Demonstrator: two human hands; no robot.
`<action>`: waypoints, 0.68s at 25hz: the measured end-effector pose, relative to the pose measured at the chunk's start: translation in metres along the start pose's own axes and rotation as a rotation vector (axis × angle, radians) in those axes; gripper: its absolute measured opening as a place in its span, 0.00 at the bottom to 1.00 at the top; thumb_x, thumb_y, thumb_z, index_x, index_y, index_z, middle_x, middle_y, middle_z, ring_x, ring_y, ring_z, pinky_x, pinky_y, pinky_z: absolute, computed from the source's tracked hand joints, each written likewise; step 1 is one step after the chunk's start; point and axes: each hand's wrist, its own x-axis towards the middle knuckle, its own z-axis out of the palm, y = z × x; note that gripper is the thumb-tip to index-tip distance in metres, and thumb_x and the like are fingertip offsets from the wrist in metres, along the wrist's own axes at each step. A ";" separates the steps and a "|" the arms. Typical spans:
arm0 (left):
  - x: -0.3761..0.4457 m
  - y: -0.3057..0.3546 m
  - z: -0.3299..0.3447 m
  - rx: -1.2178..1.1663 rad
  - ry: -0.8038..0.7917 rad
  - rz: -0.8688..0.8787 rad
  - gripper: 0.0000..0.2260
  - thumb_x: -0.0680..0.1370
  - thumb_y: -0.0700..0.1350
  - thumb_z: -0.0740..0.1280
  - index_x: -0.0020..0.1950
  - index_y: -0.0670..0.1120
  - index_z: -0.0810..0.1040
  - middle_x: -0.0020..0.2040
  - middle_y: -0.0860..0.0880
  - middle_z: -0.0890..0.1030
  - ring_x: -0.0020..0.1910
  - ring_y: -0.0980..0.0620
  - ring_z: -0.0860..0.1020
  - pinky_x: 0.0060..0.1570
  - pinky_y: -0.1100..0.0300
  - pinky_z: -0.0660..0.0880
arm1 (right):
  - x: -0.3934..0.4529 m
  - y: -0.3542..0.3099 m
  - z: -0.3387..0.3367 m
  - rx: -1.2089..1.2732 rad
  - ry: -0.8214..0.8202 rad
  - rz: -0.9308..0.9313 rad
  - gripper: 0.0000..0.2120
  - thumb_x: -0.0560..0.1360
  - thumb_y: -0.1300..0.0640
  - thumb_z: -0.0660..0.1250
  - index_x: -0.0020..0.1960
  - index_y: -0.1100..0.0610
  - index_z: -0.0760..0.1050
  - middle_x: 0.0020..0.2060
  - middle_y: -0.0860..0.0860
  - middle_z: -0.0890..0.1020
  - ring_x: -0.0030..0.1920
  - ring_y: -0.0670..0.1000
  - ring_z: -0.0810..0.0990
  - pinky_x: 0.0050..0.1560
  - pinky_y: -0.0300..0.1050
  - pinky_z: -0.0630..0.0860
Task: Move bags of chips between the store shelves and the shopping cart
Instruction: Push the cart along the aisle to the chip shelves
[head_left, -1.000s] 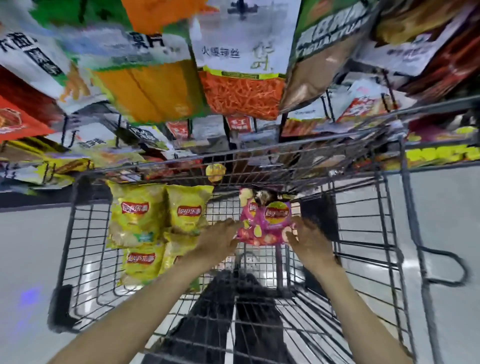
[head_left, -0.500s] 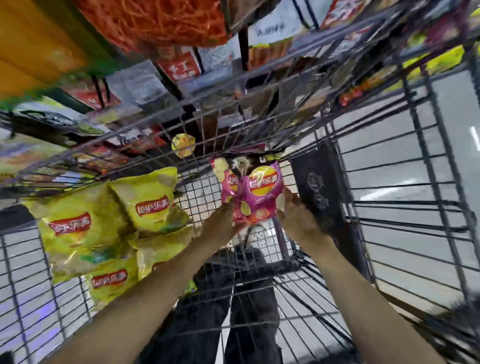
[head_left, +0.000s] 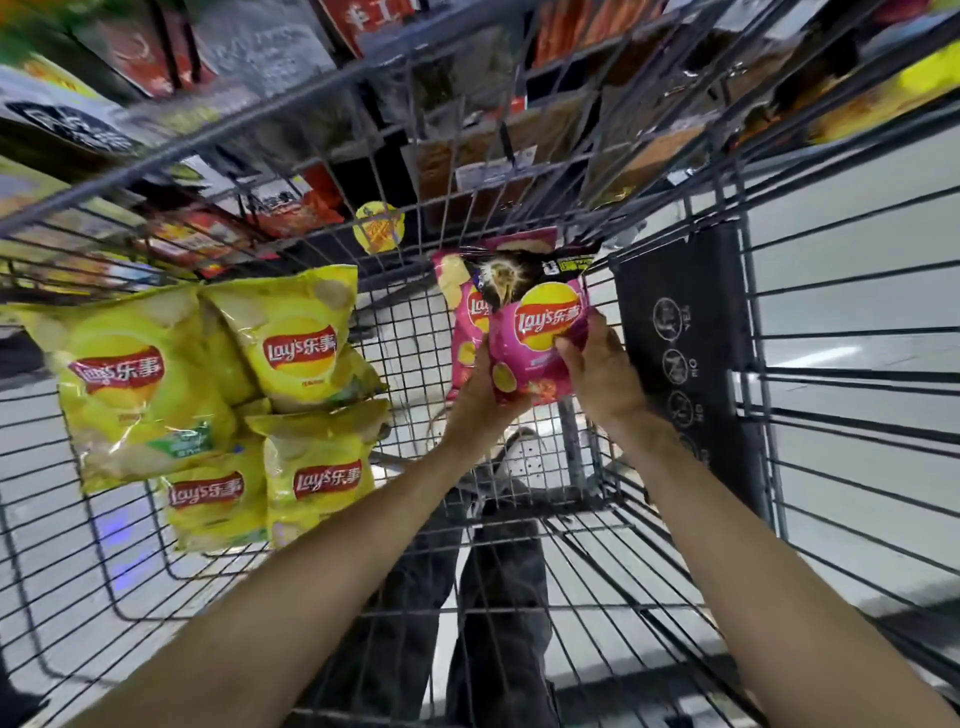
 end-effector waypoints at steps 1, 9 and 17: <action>-0.004 -0.003 -0.003 -0.026 0.013 -0.017 0.44 0.74 0.54 0.74 0.80 0.56 0.48 0.67 0.54 0.75 0.58 0.57 0.75 0.45 0.77 0.69 | -0.003 0.000 0.000 -0.002 -0.016 -0.018 0.29 0.82 0.43 0.54 0.77 0.56 0.52 0.66 0.61 0.73 0.59 0.64 0.79 0.57 0.57 0.78; -0.053 -0.031 -0.048 -0.011 -0.077 -0.116 0.38 0.73 0.52 0.76 0.77 0.52 0.59 0.67 0.50 0.75 0.65 0.50 0.74 0.63 0.57 0.71 | -0.029 -0.008 0.002 -0.040 -0.238 -0.177 0.26 0.82 0.46 0.57 0.74 0.59 0.60 0.64 0.63 0.75 0.61 0.63 0.77 0.57 0.48 0.73; -0.123 0.002 -0.081 -0.024 -0.045 -0.062 0.37 0.69 0.57 0.78 0.73 0.57 0.65 0.63 0.58 0.78 0.64 0.53 0.76 0.61 0.57 0.75 | -0.094 -0.036 -0.031 0.077 -0.256 -0.213 0.29 0.81 0.37 0.53 0.76 0.51 0.57 0.63 0.58 0.78 0.59 0.61 0.79 0.56 0.52 0.76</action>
